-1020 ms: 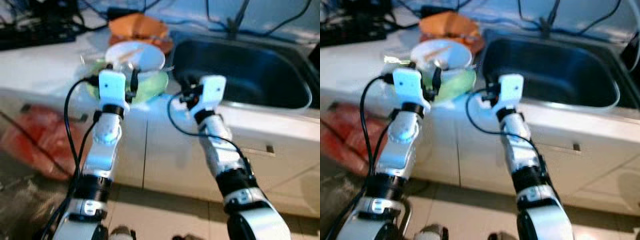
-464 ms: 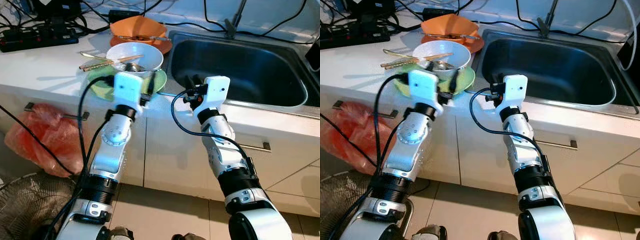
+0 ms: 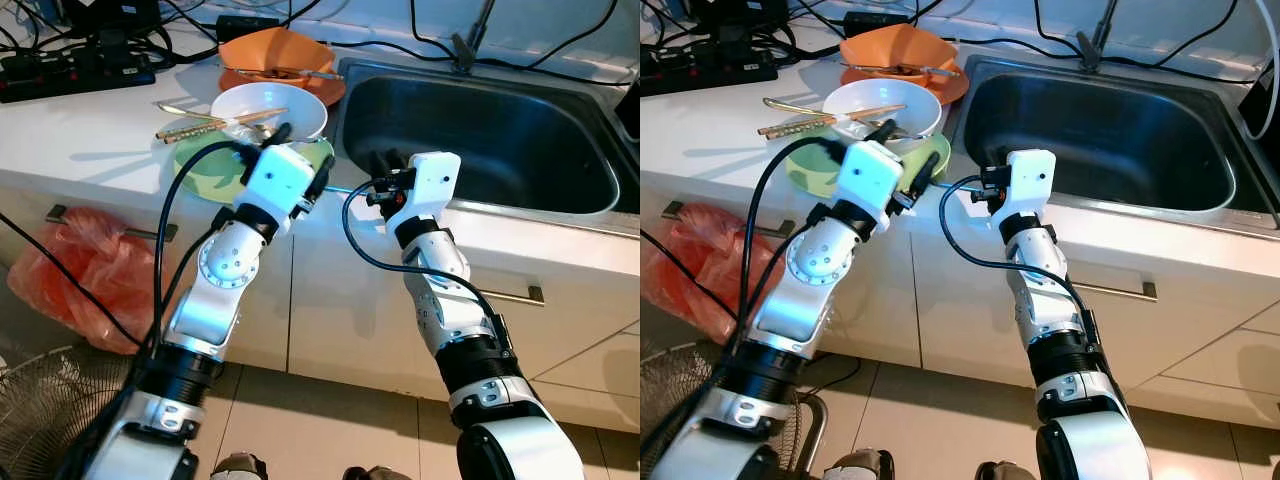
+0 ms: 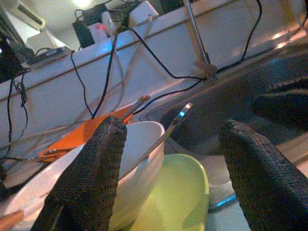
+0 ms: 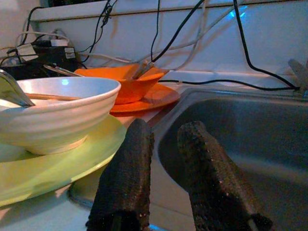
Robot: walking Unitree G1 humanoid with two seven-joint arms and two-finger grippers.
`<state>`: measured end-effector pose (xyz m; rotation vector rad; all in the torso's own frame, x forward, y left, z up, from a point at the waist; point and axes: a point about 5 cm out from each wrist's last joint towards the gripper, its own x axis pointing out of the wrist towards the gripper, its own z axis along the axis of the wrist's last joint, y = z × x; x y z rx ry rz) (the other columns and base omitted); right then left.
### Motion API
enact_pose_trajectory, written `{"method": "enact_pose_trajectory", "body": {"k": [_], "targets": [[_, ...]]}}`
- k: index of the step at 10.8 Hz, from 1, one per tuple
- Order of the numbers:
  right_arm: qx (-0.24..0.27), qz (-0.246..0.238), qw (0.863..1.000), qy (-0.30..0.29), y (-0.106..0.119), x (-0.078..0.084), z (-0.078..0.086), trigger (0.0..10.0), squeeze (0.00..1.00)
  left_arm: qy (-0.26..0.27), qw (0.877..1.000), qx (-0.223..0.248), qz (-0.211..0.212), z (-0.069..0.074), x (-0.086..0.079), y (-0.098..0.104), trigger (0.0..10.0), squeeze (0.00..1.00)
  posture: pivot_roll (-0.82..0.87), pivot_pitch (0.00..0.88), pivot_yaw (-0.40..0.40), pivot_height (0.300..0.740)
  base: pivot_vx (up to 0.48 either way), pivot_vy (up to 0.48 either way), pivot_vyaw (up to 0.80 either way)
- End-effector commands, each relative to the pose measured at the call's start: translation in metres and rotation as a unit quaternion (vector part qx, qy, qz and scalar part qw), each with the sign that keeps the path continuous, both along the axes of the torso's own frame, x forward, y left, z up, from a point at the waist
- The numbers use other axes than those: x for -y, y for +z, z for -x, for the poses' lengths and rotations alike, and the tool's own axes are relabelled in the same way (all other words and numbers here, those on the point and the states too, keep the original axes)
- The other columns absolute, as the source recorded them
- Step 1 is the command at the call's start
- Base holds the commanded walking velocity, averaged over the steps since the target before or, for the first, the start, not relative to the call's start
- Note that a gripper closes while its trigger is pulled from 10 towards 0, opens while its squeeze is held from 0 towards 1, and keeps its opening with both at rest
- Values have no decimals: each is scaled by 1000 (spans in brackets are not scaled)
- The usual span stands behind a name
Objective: Kitchen organization
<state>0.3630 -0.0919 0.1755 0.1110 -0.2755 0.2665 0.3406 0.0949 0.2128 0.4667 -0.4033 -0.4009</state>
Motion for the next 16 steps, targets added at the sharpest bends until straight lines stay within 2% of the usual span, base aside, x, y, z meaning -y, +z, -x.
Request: {"method": "enact_pose_trajectory", "body": {"k": [1, 5, 9, 11, 13, 15, 16], "targets": [[2, -4, 1000, -5, 0, 2, 0, 10000, 0, -6, 999, 20, -26, 0, 6, 10, 10000, 0, 76, 106, -57, 740, 0, 0, 0], [3, -5, 1000, -9, 1, 3, -1, 10000, 0, 17, 996, 28, -89, -10, 9, 10, 10000, 0, 73, 103, -53, 740, 0, 0, 0], [3, -5, 1000, -12, 1, 5, -1, 10000, 0, 20, 993, 15, -114, -16, 14, 4, 10000, 0, 76, 100, -52, 740, 0, 0, 0], [3, -6, 1000, -11, 1, 4, -2, 10000, 0, 28, 992, 27, -124, -23, 18, 9, 10000, 0, 72, 99, -50, 740, 0, 0, 0], [4, -7, 1000, -13, 2, 5, -1, 10000, 0, 46, 985, 33, -165, -32, 21, 10, 10000, 0, 67, 99, -47, 740, 0, 0, 0], [5, -7, 1000, -14, 2, 5, -1, 10000, 0, 55, 982, 36, -179, -39, 26, 12, 10000, 0, 61, 98, -43, 740, 0, 0, 0], [5, -7, 1000, -15, 1, 5, -1, 10000, 0, 57, 979, 35, -195, -41, 27, 10, 5176, 0, 58, 98, -42, 740, 0, 0, 0]]}}
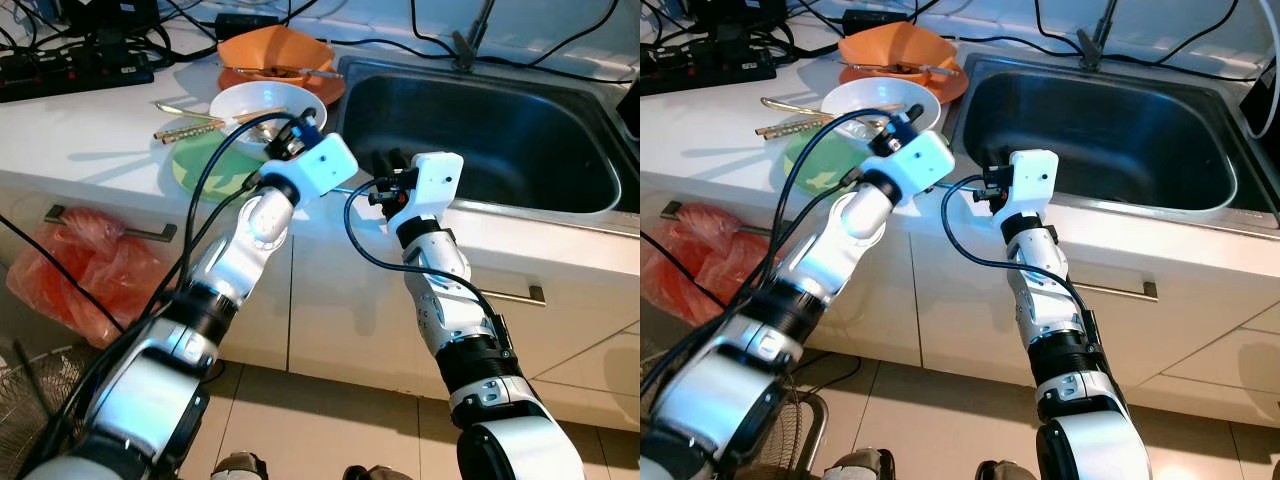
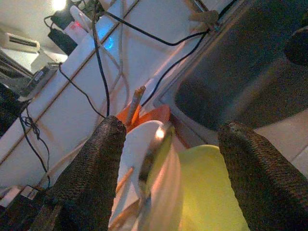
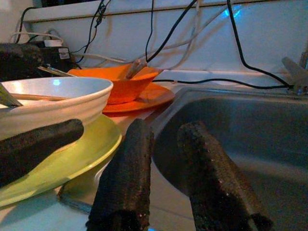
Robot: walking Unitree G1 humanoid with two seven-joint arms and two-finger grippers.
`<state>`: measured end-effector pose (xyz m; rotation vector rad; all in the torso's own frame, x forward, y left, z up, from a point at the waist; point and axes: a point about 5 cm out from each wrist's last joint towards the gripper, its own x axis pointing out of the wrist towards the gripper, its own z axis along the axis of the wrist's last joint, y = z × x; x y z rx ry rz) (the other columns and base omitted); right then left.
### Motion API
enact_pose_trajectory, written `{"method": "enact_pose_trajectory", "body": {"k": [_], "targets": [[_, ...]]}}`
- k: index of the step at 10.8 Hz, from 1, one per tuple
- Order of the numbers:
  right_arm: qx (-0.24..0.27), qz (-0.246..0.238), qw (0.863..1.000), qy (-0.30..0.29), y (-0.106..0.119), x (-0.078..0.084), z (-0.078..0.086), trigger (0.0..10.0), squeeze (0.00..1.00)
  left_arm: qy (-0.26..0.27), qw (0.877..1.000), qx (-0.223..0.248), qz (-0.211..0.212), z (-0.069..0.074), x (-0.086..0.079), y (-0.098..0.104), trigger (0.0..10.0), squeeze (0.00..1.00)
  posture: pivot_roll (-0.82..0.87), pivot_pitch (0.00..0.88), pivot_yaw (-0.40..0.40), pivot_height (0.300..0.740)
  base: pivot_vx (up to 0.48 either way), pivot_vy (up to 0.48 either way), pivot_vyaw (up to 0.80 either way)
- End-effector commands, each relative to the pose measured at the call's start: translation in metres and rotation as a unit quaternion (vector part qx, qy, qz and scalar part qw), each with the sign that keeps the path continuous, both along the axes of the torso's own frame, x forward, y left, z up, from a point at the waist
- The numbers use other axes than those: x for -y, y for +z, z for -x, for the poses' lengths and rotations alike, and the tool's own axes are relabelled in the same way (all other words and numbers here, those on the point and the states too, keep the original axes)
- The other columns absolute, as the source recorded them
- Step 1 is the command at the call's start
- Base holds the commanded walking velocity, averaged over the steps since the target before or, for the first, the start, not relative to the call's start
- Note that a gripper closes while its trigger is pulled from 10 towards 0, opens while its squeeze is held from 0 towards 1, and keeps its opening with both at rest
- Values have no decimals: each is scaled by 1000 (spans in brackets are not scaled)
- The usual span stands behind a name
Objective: Kitchen organization
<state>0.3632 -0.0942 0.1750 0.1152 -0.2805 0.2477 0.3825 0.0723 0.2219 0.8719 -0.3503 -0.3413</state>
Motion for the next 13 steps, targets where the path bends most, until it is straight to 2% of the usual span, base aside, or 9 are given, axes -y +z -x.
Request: {"method": "enact_pose_trajectory", "body": {"k": [1, 7, 11, 12, 13], "targets": [[4, -4, 1000, -7, 2, 3, -1, 10000, 0, -6, 1000, 5, -8, -1, 6, 1, 0, 0, 57, 100, -40, 740, 0, 0, 0], [2, -2, 1000, -6, 1, 3, -1, 10000, 0, -4, 1000, 20, -2, -3, 6, 6, 0, 0, 64, 98, -44, 740, 0, 0, 0], [1, -1, 1000, -3, 0, 1, -1, 10000, 0, -6, 996, 58, 66, -1, 4, 31, 0, 0, 67, 85, -44, 740, 0, 0, 0], [1, -1, 1000, 0, 0, 1, -1, 10000, 0, -3, 991, 69, 119, 0, -1, 44, 0, 0, 70, 86, -45, 740, 0, 0, 0], [1, -1, 1000, 0, 0, 0, -1, 10000, 0, -3, 989, 69, 129, 0, -2, 46, 0, 0, 70, 86, -45, 740, 0, 0, 0]]}}
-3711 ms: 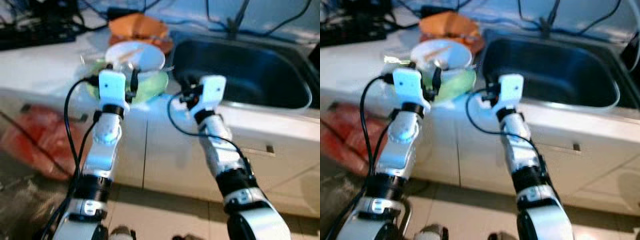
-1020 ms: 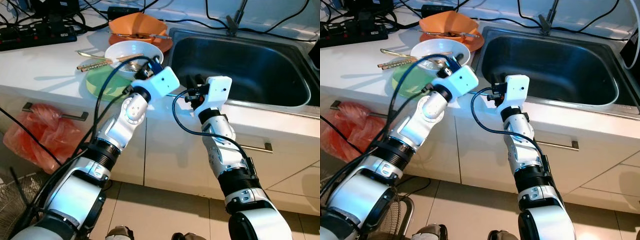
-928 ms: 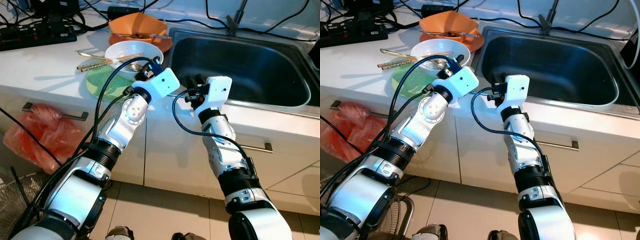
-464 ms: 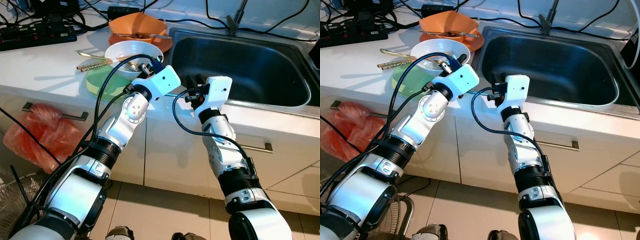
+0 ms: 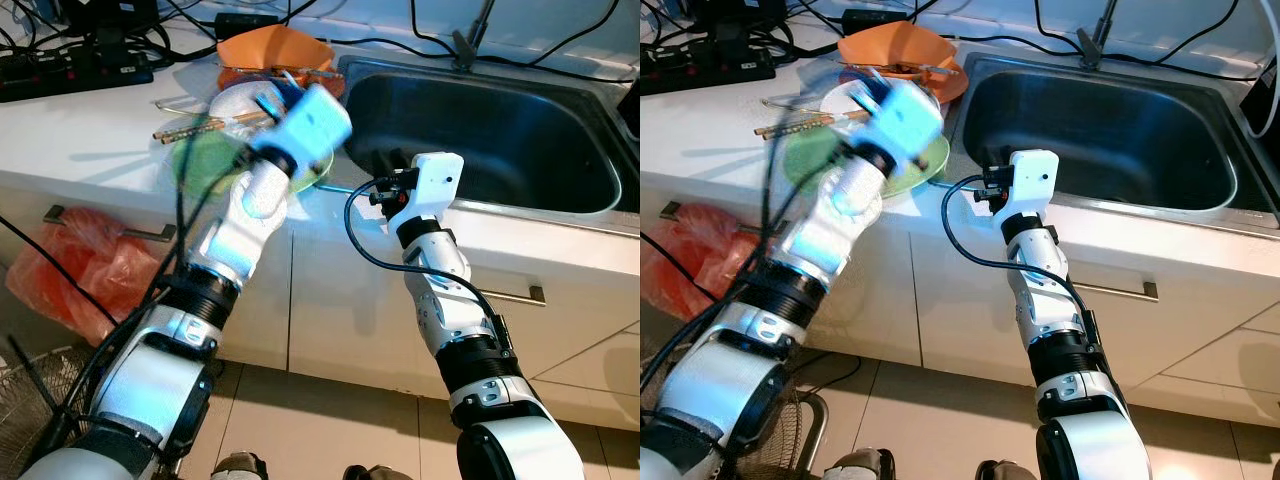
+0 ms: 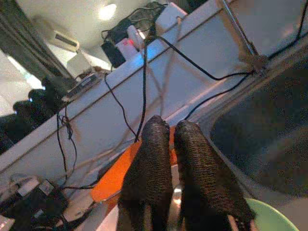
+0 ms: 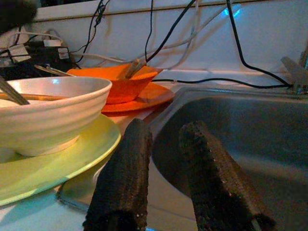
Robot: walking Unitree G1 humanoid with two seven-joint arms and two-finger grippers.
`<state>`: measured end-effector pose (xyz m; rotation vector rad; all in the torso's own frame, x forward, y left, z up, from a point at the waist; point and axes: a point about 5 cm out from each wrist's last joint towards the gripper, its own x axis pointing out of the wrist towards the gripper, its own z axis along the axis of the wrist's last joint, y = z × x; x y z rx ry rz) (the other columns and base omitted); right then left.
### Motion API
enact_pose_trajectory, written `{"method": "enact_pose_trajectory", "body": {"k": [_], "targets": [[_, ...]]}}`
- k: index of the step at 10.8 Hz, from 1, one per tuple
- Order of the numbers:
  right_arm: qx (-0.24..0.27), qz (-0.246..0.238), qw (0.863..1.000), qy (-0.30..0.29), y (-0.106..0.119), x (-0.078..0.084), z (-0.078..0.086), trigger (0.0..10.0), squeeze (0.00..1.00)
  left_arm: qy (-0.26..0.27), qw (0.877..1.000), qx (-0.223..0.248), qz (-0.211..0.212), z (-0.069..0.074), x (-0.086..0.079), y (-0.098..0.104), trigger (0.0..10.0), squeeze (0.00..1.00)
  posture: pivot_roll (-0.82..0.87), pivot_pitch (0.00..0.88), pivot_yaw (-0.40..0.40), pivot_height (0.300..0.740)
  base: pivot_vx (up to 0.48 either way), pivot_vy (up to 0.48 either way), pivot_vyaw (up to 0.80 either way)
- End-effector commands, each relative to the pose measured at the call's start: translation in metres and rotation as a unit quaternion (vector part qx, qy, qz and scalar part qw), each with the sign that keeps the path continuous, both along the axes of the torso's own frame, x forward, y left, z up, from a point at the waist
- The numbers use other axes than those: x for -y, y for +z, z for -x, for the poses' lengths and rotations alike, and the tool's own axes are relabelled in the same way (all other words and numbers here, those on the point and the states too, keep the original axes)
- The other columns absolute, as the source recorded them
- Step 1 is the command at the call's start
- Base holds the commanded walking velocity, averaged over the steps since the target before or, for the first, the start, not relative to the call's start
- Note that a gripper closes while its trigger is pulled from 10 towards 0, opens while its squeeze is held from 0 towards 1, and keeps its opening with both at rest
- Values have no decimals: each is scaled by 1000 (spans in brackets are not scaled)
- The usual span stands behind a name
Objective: Kitchen organization
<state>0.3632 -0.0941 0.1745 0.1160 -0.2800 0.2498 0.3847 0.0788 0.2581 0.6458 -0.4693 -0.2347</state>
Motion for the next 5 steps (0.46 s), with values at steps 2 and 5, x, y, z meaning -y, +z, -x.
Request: {"method": "enact_pose_trajectory", "body": {"k": [2, 5], "targets": [[0, -1, 1000, -2, 0, 1, -1, 10000, 0, -13, 999, 17, 27, 2, 4, 13, 0, 0, 68, 92, -47, 740, 0, 0, 0], [-1, 1, 1000, -2, 0, 2, -1, 10000, 0, -39, 989, -15, 141, 3, -1, 25, 10000, 0, 72, 97, -52, 740, 0, 0, 0]]}}
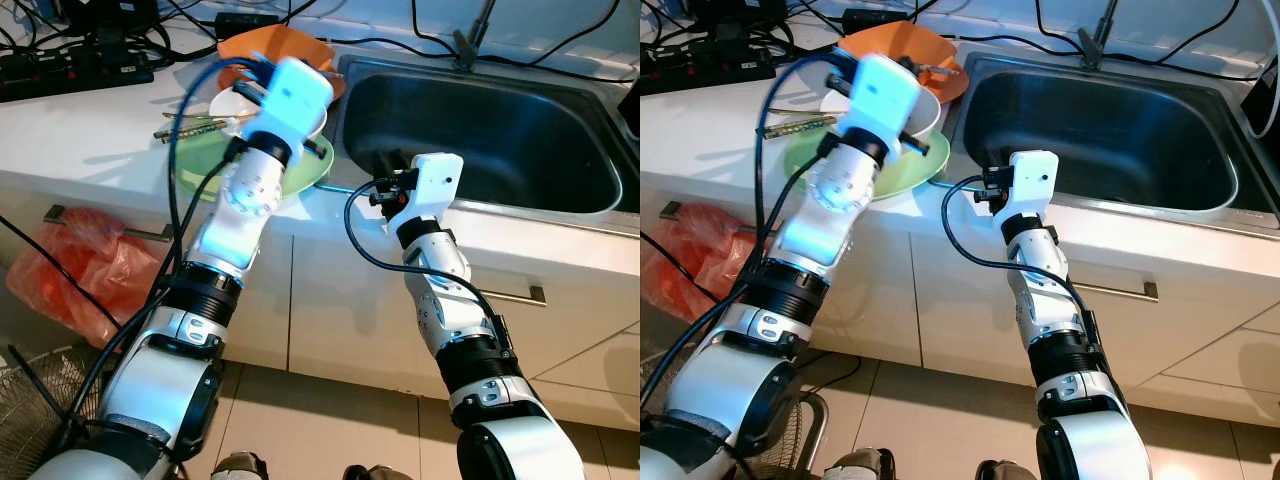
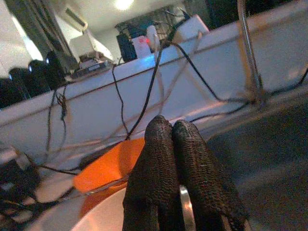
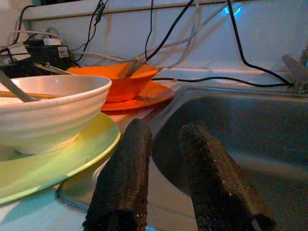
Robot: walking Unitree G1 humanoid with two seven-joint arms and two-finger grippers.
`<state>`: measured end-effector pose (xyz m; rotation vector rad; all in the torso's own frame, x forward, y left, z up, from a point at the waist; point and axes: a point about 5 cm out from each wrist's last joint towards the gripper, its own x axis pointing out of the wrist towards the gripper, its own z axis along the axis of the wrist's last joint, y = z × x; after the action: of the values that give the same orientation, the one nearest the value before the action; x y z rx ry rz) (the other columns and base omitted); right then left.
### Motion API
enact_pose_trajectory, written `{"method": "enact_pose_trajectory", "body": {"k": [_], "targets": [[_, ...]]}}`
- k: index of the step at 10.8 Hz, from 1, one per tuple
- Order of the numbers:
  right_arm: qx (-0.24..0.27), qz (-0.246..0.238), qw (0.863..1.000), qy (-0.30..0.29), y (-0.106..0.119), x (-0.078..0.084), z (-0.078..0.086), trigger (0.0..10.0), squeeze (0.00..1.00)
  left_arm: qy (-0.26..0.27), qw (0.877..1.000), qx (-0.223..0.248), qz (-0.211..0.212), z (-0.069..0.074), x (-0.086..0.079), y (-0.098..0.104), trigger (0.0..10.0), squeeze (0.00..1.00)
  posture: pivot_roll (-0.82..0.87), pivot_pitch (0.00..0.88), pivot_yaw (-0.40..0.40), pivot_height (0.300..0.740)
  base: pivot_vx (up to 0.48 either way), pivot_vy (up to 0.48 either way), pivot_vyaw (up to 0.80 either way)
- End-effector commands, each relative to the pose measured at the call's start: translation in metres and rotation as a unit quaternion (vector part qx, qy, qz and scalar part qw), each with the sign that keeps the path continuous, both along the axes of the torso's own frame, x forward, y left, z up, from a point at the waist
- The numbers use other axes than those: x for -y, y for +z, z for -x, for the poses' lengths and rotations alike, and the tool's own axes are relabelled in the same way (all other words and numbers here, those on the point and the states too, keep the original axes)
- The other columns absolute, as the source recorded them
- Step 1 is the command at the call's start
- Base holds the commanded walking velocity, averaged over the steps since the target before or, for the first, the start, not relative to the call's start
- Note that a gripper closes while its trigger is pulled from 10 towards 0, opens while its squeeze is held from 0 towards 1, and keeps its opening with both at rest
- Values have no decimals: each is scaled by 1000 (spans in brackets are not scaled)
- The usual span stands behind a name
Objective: Kitchen organization
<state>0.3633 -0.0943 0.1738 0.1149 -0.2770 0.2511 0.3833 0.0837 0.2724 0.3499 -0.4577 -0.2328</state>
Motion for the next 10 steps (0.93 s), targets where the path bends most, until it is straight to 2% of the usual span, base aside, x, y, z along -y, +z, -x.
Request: {"method": "enact_pose_trajectory", "body": {"k": [1, 3, 10], "targets": [[0, 0, 1000, -2, 1, 1, -1, 10000, 0, -23, 999, 5, 34, 2, 3, 13, 10000, 0, 73, 99, -52, 740, 0, 0, 0], [-1, 2, 1000, 0, 0, 1, -1, 10000, 0, -46, 995, -3, 91, 4, 0, 25, 10000, 0, 73, 101, -54, 740, 0, 0, 0], [-1, 2, 1000, 0, 0, 1, -1, 10000, 0, -46, 995, -3, 91, 4, 0, 25, 10000, 0, 73, 101, -54, 740, 0, 0, 0]]}}
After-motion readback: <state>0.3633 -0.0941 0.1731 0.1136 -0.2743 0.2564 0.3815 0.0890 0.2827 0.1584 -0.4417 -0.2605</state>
